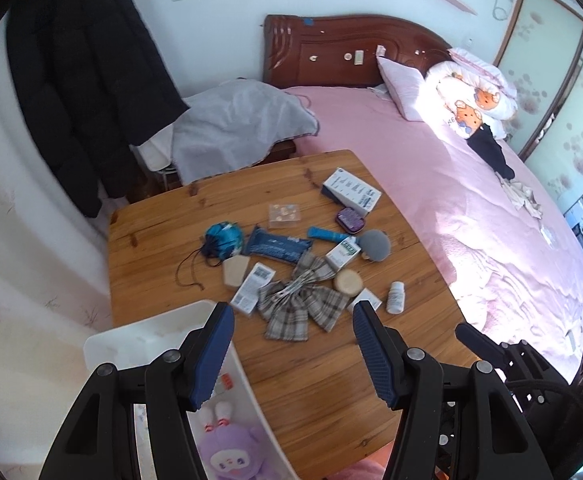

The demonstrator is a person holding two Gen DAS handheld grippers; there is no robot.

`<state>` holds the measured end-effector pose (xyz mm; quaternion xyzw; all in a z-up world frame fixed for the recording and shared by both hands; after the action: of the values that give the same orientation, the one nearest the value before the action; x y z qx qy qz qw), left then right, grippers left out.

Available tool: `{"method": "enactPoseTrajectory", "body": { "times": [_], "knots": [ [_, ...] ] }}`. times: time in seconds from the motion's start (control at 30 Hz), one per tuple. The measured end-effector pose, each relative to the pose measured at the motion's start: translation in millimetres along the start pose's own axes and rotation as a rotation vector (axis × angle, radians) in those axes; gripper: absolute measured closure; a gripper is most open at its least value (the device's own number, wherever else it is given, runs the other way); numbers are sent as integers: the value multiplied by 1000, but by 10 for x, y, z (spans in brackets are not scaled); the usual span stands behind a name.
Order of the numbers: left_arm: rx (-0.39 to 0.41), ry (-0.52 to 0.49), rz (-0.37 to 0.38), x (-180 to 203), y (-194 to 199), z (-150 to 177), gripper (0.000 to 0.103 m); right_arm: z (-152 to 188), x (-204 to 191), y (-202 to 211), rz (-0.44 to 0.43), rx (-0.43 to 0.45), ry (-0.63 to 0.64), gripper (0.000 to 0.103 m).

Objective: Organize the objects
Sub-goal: 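Withdraw both tools from the tray back toward the table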

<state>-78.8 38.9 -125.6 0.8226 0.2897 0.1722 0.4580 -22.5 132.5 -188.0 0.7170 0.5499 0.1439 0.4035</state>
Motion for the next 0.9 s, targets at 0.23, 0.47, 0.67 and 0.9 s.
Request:
{"method": "enactPoseTrajectory", "body": {
  "times": [0.23,0.47,0.67,0.9],
  "knots": [
    [-9,-41,7,301,-272,-293,40,-38,347,-113,6,-14,-61,42],
    [-24,-67,12,568,-600,-572,40,14,750,-265,18,-30,-124,42],
    [-57,-92,14,748,-973,-730,40,82,1138,-478,52,-61,-192,42],
    [-144,-215,-5,924,-1591,-741,31,178,1478,-726,17,-81,-257,42]
  ]
}}
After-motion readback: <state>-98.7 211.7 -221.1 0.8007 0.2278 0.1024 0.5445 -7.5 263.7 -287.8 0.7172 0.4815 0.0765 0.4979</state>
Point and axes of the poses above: each gripper's, at about its wrist camera, not at the fingertips, and y roughly against the way its jaws point, x to its right, z to its underside, the point moved 10 cm from there along -y, roughly the way its jaws point, and after that the axes turned 9 degrees about -y, right-handed, at the moved point
